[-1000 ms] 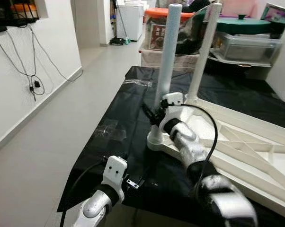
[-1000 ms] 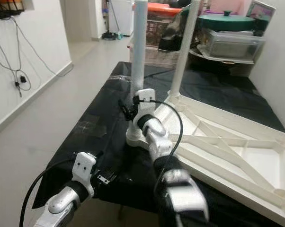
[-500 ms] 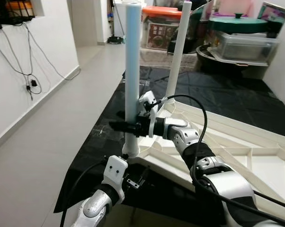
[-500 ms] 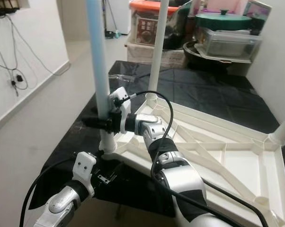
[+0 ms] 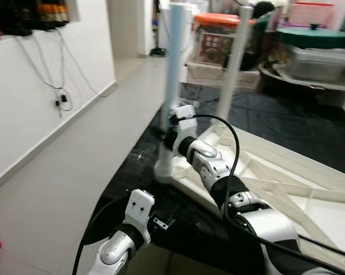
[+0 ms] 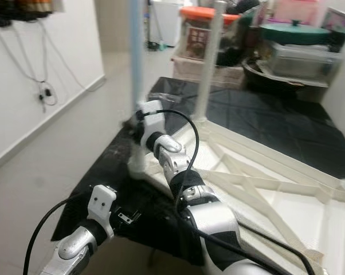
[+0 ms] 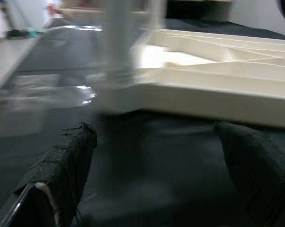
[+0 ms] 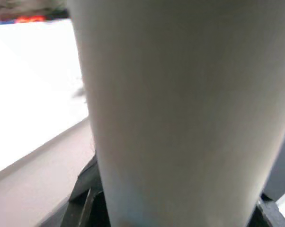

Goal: Building children table

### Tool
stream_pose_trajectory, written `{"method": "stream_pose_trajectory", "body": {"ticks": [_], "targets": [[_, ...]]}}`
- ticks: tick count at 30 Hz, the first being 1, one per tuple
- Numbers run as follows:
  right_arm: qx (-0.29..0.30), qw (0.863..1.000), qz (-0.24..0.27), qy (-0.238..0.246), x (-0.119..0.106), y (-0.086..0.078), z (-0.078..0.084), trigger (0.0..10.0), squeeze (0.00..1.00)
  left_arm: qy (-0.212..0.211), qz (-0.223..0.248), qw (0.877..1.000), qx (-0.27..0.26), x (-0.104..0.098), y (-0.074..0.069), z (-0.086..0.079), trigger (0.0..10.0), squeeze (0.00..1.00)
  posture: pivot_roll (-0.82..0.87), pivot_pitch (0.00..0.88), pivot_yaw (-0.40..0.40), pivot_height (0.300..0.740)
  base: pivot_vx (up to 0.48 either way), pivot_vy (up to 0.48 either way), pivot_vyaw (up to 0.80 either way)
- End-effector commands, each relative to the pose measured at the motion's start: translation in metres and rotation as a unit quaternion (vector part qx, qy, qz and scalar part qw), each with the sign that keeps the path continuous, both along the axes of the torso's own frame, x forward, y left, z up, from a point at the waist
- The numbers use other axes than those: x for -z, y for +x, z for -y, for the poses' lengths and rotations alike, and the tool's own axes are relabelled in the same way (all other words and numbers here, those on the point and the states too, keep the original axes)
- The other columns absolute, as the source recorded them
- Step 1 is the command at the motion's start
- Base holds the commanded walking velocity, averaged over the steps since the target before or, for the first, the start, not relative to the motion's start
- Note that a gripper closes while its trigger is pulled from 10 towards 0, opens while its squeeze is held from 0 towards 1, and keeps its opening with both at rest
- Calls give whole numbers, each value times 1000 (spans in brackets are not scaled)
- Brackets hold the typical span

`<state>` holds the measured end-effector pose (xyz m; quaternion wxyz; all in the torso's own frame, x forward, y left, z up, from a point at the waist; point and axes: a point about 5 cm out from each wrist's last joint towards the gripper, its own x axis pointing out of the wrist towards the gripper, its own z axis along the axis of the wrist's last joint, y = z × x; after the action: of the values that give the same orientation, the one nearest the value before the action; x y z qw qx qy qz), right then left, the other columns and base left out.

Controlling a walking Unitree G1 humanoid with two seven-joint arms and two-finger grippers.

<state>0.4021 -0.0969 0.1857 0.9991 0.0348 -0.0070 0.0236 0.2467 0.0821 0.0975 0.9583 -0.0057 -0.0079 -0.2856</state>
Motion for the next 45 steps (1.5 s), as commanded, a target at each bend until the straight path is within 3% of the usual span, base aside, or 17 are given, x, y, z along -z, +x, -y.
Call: {"method": "stream_pose_trajectory", "body": {"ticks": [1, 9, 10, 11, 12, 13, 14, 19, 20, 25, 33, 34, 36, 41, 42, 43, 45], "targets": [[139, 990, -23, 20, 17, -9, 35, 0, 0, 2, -5, 1000, 6, 1, -1, 1, 10000, 0, 133, 0, -74, 740, 0, 0, 0], [148, 987, -4, 55, 22, -29, 12, 0, 0, 3, -4, 1000, 5, 1, -1, 1, 10000, 0, 134, 0, -78, 740, 0, 0, 0], [115, 991, 2, 65, 22, -30, 2, 2353, 0, 3, -3, 1000, 4, 0, -1, 1, 10000, 0, 131, 0, -76, 740, 0, 0, 0], [115, 991, 2, 65, 22, -30, 2, 2353, 0, 3, -3, 1000, 4, 0, -1, 1, 10000, 0, 131, 0, -76, 740, 0, 0, 0], [91, 993, 12, 68, 22, -30, -4, 10000, 0, 2, -3, 1000, 4, 0, 0, 1, 10000, 0, 132, 0, -75, 740, 0, 0, 0], [78, 994, 19, 68, 22, -30, -7, 10000, 0, 2, -3, 1000, 3, 0, 0, 1, 10000, 0, 132, 0, -75, 740, 0, 0, 0], [49, 996, 25, 73, 22, -30, -12, 10000, 1000, 2, -3, 1000, 3, 0, 0, 1, 10000, 0, 132, 0, -78, 740, 0, 0, 0], [-12, 996, 39, 79, 19, -27, -19, 10000, 1000, 1, -3, 1000, 3, 0, 0, 1, 10000, 0, 131, 0, -77, 740, 0, 0, 0], [-92, 992, 30, 85, 18, -22, -23, 10000, 0, 1, -3, 1000, 3, 0, 0, 1, 10000, 0, 131, 0, -78, 740, 0, 0, 0], [-346, 937, -8, 38, 10, -19, -28, 10000, 0, 1, -3, 1000, 4, 0, 2, 1, 10000, 0, 130, 0, -76, 740, 0, 0, 0], [-455, 890, -33, -5, 1, -18, -32, 10000, 0, 2, -1, 1000, 3, 0, 2, 1, 10000, 0, 142, 0, -84, 740, 0, 0, 0], [-527, 849, -39, -9, -3, -23, -42, 10000, 0, 1, 0, 1000, 2, -1, 1, 3, 10000, 0, 166, 0, -102, 740, 0, 0, 0], [-576, 816, -40, -3, -6, -27, -49, 10000, 0, -1, 0, 1000, 1, -1, 0, 4, 10000, 0, 181, 0, -112, 740, 0, 0, 0], [-620, 783, -30, 28, -17, -29, -57, 10000, 0, -2, 1, 1000, 1, -3, -3, 6, 10000, 0, 196, 0, -122, 740, 0, 0, 0], [-620, 784, -25, 17, -19, -29, -62, 8235, 0, -3, 1, 1000, 0, -3, -4, 6, 10000, 0, 199, 0, -127, 740, 0, 0, 0], [-616, 788, -21, 16, -20, -29, -66, 0, 0, -4, 1, 1000, -1, -3, -5, 6, 10000, 0, 200, 0, -127, 740, 0, 0, 0], [-606, 795, -10, 15, -22, -28, -69, 0, 0, -5, 1, 1000, -2, -3, -5, 6, 10000, 0, 200, 0, -127, 740, 0, 0, 0]]}}
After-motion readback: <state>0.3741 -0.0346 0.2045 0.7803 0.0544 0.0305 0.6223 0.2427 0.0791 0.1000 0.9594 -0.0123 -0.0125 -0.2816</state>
